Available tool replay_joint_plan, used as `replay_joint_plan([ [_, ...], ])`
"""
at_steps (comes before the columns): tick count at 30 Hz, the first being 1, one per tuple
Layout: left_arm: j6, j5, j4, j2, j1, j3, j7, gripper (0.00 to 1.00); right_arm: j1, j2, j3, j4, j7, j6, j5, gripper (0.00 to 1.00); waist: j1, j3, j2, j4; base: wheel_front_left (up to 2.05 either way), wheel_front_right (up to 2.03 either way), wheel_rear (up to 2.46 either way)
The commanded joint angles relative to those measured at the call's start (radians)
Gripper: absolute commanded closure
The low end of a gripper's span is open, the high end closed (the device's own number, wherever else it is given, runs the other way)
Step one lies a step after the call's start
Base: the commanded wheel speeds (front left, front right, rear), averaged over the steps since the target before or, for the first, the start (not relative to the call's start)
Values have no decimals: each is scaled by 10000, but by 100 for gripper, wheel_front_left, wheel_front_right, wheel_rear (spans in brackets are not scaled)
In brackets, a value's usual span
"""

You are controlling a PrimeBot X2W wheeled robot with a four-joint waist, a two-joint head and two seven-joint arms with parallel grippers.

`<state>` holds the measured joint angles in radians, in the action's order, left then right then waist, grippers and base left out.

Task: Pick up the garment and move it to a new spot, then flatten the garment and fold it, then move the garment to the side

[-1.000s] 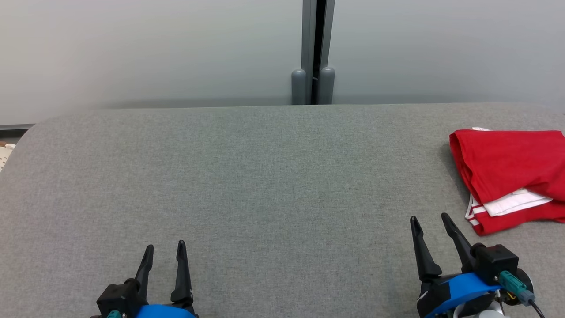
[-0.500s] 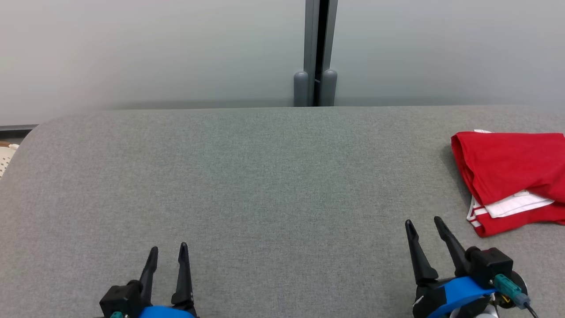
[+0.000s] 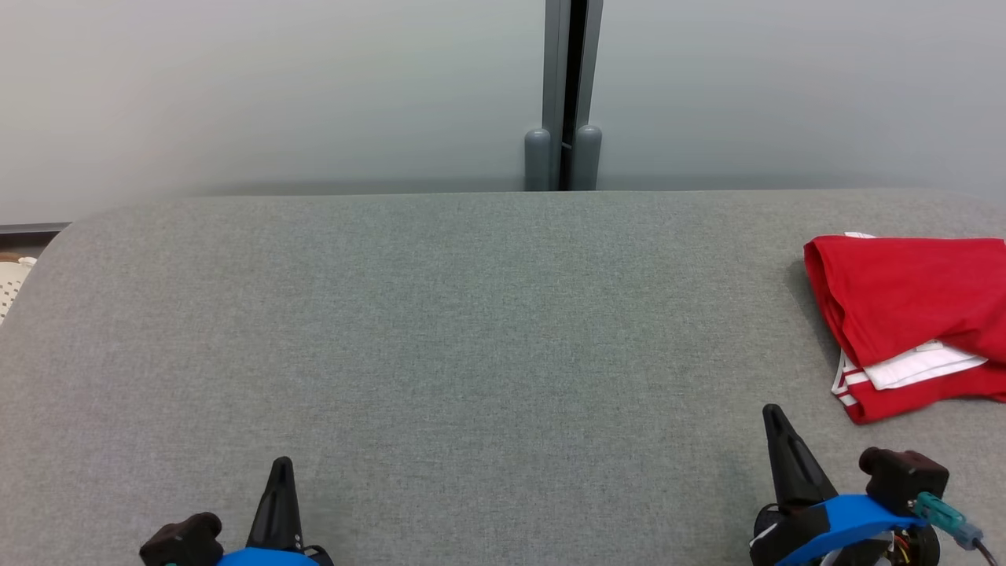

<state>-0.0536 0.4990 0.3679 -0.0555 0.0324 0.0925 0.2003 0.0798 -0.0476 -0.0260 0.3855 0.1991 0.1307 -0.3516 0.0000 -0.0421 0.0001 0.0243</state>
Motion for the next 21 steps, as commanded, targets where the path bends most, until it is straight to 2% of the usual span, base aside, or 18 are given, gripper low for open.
replay_joint_plan([
  [1, -55, 351, -211, -1, -331, -123, -77, 100, 141, -13, 66, -221, -67, 0, -400, 100, 0, 3, -1, -2, 0, 0, 0],
  [21, -256, 3234, -503, 13, -643, -645, -890, 100, 197, -20, 423, -564, -880, 0, -3663, 100, 0, 72, -1, -45, 0, 0, 0],
])
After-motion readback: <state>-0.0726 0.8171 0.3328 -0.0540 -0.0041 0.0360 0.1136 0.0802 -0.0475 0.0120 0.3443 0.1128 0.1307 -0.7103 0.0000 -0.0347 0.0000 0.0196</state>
